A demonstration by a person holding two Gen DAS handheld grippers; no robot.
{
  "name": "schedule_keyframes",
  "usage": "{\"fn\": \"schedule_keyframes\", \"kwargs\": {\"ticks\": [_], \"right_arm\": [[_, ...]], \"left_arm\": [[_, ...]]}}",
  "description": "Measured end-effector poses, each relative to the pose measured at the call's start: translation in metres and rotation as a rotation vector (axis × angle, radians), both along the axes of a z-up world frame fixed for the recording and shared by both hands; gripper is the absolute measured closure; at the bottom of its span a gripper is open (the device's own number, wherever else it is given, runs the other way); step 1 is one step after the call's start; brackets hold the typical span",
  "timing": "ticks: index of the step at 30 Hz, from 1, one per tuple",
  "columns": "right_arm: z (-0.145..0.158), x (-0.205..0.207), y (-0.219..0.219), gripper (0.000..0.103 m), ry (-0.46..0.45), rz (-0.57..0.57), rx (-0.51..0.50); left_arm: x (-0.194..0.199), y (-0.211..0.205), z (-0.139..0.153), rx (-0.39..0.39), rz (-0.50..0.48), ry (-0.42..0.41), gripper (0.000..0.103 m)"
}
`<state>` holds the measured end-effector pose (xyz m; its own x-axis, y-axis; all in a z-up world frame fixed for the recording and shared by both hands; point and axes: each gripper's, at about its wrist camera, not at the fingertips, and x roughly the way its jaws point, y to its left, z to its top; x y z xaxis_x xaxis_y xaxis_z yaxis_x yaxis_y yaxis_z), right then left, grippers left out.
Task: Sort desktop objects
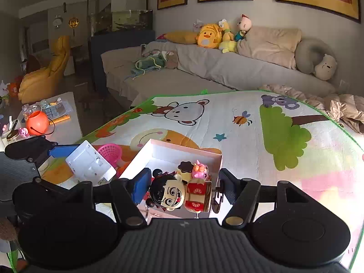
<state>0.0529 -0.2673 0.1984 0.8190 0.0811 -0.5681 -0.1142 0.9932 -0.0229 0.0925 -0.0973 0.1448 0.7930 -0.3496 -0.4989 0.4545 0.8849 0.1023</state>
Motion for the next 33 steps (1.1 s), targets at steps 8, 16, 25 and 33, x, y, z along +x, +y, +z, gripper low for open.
{"fn": "schedule_keyframes", "kwargs": {"ticks": [8, 16, 25, 33], "right_arm": [[-0.007, 0.068, -0.004, 0.037, 0.028, -0.039, 0.02], [-0.027, 0.108, 0.0, 0.025, 0.073, -0.053, 0.064], [-0.06, 0.169, 0.084, 0.031, 0.186, 0.095, 0.086], [-0.103, 0.203, 0.184, 0.03, 0.349, 0.327, 0.098]], "left_arm": [[0.046, -0.007, -0.011, -0.048, -0.024, 0.033, 0.007], [0.028, 0.056, -0.049, -0.062, 0.07, 0.052, 0.002], [0.013, 0.138, -0.108, -0.004, 0.214, 0.115, 0.001], [0.005, 0.172, -0.116, -0.071, 0.191, 0.173, 0.001]]}}
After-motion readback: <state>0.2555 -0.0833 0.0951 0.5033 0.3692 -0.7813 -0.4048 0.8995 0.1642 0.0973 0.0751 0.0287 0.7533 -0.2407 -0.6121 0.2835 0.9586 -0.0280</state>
